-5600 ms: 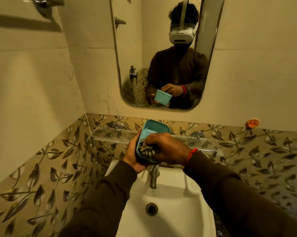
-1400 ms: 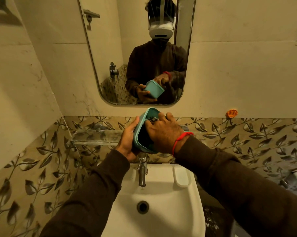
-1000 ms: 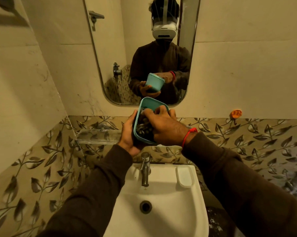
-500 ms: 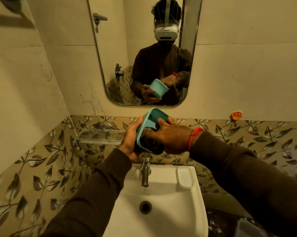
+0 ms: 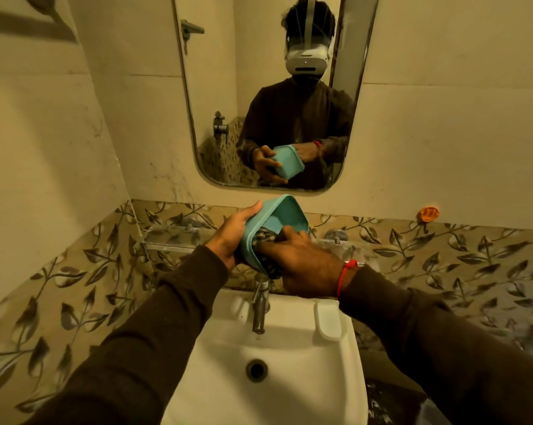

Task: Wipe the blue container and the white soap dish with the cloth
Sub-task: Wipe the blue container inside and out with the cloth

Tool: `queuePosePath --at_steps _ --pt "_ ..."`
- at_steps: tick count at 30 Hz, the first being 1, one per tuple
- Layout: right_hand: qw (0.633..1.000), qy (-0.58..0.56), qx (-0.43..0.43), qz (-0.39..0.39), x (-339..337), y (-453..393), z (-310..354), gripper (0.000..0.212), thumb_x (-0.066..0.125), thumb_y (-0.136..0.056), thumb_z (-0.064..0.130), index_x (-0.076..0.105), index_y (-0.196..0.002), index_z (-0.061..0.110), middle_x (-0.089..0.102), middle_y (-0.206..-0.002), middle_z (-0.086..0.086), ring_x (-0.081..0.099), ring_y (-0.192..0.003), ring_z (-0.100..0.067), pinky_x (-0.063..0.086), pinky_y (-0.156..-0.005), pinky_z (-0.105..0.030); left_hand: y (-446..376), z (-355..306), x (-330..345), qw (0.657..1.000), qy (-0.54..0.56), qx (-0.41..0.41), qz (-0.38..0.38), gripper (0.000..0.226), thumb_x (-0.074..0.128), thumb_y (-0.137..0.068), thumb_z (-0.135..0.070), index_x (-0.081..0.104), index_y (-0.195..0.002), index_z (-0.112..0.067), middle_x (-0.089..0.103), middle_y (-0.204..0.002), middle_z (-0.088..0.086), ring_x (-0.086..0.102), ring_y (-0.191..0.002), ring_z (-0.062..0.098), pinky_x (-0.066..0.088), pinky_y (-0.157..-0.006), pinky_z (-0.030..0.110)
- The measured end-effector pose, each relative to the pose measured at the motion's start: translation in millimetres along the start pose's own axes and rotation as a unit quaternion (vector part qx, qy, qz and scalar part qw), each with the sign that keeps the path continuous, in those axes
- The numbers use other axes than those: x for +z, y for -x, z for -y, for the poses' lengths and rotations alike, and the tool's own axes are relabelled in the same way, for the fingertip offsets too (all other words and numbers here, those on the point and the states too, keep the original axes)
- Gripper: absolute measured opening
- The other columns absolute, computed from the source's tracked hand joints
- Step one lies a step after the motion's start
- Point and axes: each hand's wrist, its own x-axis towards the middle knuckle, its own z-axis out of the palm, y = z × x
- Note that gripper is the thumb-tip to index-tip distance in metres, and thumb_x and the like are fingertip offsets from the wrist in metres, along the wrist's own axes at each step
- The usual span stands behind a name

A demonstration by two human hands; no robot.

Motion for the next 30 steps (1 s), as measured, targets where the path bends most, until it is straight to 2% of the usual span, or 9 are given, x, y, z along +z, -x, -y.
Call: queuePosePath --at_steps 2,4,7,11,16,19,21,24,30 --pt "1.0 -0.023 -0.015 0.016 -2.0 2.3 -2.4 0.056 0.055 -0.085 0.012 0.044 -0.138 0.024 0.05 -0.12 -0.012 0.041 -0.104 -0.03 0.04 -0.089 -0.043 0.5 -0.8 -1.1 1.0 0.001 -0.009 -0.002 0.055 0.052 -0.097 -0.052 0.068 -0.124 -0.007 0.063 -0.13 0.026 0.059 -0.113 0.038 0.038 -0.114 0.057" --pt "0.993 0.104 -0.058 -0.017 1.5 -0.3 -16.6 0.061 0.062 -0.077 0.012 0.047 -0.136 0.022 0.059 -0.119 -0.009 0.046 -0.102 -0.031 0.04 -0.082 -0.043 3.0 -1.9 -1.9 1.0 0.003 -0.017 -0.003 0.055 0.047 -0.098 -0.054 0.068 -0.123 -0.01 0.066 -0.127 0.023 0.062 -0.111 0.037 0.042 -0.11 0.057" --pt "0.971 0.23 0.019 -0.062 2.2 -3.8 -32.5 0.061 0.062 -0.071 0.011 0.047 -0.129 0.019 0.064 -0.124 -0.005 0.049 -0.102 -0.034 0.037 -0.078 -0.044 2.9 -7.0 -0.8 0.999 -0.025 -0.028 0.0 0.058 0.051 -0.093 -0.062 0.069 -0.125 -0.017 0.069 -0.123 0.02 0.062 -0.116 0.039 0.042 -0.108 0.061" --pt "0.977 0.195 0.054 -0.068 12.6 -1.8 -25.1 0.061 0.051 -0.072 0.008 0.041 -0.131 0.012 0.057 -0.129 -0.011 0.044 -0.111 -0.04 0.036 -0.083 -0.048 0.8 -19.0 4.7 0.996 -0.085 -0.036 -0.013 0.062 0.057 -0.086 -0.064 0.07 -0.123 -0.016 0.067 -0.127 0.023 0.059 -0.123 0.044 0.039 -0.108 0.067" --pt "0.998 -0.067 -0.017 -0.002 8.7 10.1 -6.9 0.059 0.059 -0.08 0.001 0.039 -0.133 0.016 0.048 -0.116 -0.016 0.036 -0.091 -0.022 0.04 -0.078 -0.039 0.5 -10.2 7.6 0.994 -0.095 -0.051 0.001 0.06 0.061 -0.089 -0.055 0.068 -0.124 -0.006 0.057 -0.137 0.029 0.057 -0.114 0.04 0.036 -0.114 0.059" --pt "0.991 0.118 -0.026 -0.059 16.8 7.9 -26.4 0.073 0.069 -0.067 0.008 0.031 -0.129 0.016 0.061 -0.114 -0.017 0.047 -0.097 -0.034 0.04 -0.078 -0.043 -1.9 -7.3 5.8 0.992 -0.111 -0.062 0.005 0.072 0.069 -0.075 -0.065 0.07 -0.124 -0.013 0.063 -0.132 0.026 0.056 -0.125 0.046 0.038 -0.11 0.065" --pt "0.975 0.206 0.038 -0.076 16.9 6.2 -34.8 0.06 0.057 -0.069 0.011 0.036 -0.125 0.014 0.067 -0.116 -0.012 0.044 -0.106 -0.037 0.033 -0.081 -0.046 -3.6 -8.3 5.9 0.994 -0.097 -0.052 0.002 0.072 0.069 -0.072 -0.065 0.07 -0.123 -0.014 0.066 -0.129 0.023 0.055 -0.128 0.045 0.038 -0.11 0.065" --pt "0.97 0.206 0.073 -0.103 15.9 5.5 -35.3 0.053 0.035 -0.075 0.013 0.042 -0.128 0.015 0.064 -0.124 -0.007 0.037 -0.108 -0.035 0.028 -0.081 -0.045 -3.1 -14.5 9.4 0.993 -0.107 -0.044 -0.014 0.07 0.067 -0.069 -0.066 0.072 -0.119 -0.016 0.07 -0.122 0.02 0.06 -0.123 0.043 0.041 -0.108 0.064" --pt "0.985 0.15 0.026 -0.086 14.2 7.3 -35.7 0.068 0.067 -0.078 0.013 0.039 -0.14 0.012 0.061 -0.128 -0.011 0.05 -0.109 -0.034 0.046 -0.084 -0.044 -1.0 0.3 2.1 0.995 -0.054 -0.082 -0.008 0.062 0.059 -0.086 -0.06 0.069 -0.125 -0.014 0.064 -0.132 0.022 0.055 -0.129 0.042 0.037 -0.112 0.062"
